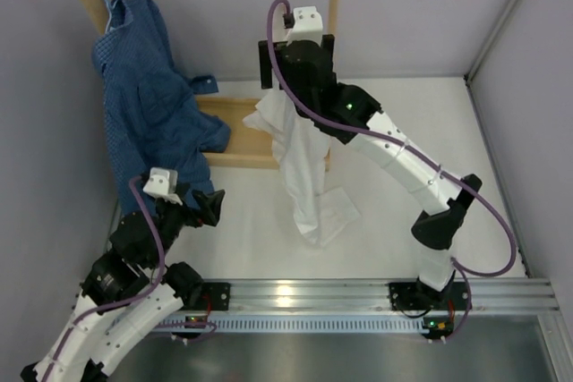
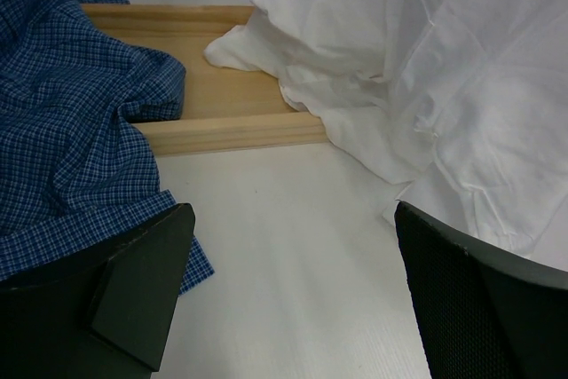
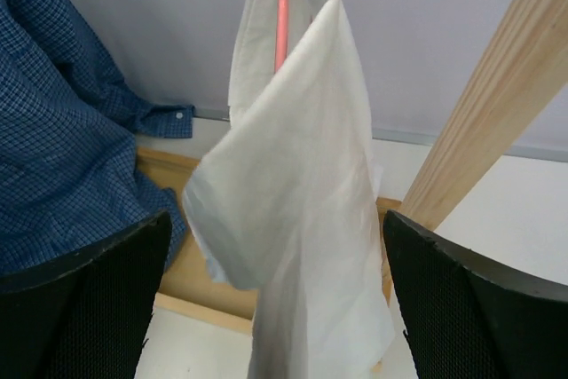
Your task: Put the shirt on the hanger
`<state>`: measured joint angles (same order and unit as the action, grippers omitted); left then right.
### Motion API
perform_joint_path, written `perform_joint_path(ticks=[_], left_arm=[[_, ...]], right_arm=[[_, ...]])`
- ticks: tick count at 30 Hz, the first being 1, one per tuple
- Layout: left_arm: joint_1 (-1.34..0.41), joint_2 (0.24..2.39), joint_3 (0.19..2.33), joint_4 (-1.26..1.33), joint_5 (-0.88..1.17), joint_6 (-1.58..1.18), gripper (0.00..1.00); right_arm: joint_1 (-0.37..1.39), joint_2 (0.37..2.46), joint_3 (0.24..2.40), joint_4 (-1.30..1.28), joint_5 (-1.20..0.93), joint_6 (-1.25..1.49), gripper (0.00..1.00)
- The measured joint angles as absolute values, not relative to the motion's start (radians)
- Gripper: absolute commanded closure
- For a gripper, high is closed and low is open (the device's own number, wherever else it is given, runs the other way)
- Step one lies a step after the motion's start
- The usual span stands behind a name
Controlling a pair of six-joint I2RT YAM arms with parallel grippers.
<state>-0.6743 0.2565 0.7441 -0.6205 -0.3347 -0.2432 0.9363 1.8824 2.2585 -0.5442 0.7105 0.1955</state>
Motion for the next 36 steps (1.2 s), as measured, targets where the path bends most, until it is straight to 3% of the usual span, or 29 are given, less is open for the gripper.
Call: perform_joint_path(ticks=[9,16,23,30,36], left_arm=[[-0.555,0.363,0.744,-0.621,-0.401,-0.265,0.02],[-0.374,0.426,0.744,-0.62,-0.36,-0.264,0.02],[-0.34,0.426,0.727,-0.591,-0.357,-0.259,0.02],[-0.335,0.43,0.709,-0.583,-0.351,-0.255,0.02],[-0.334,0.43,0.709,-0.583,-0.338,-0.255,0.02]], right_arm=[[1.052,1.599,1.944,-0.493,0.699,0.127,0.01],[1.047,1.004,1.345,-0.417,0.808,0.104,0.0],[1.029,0.562,0.813,-0.447,0.953,0.155,0.01],[1.028,0.269,0.731,-0.517,0.957,0.188,0.01],[1.028,0.245,0.731,-0.569,0.974,0.218,0.01]])
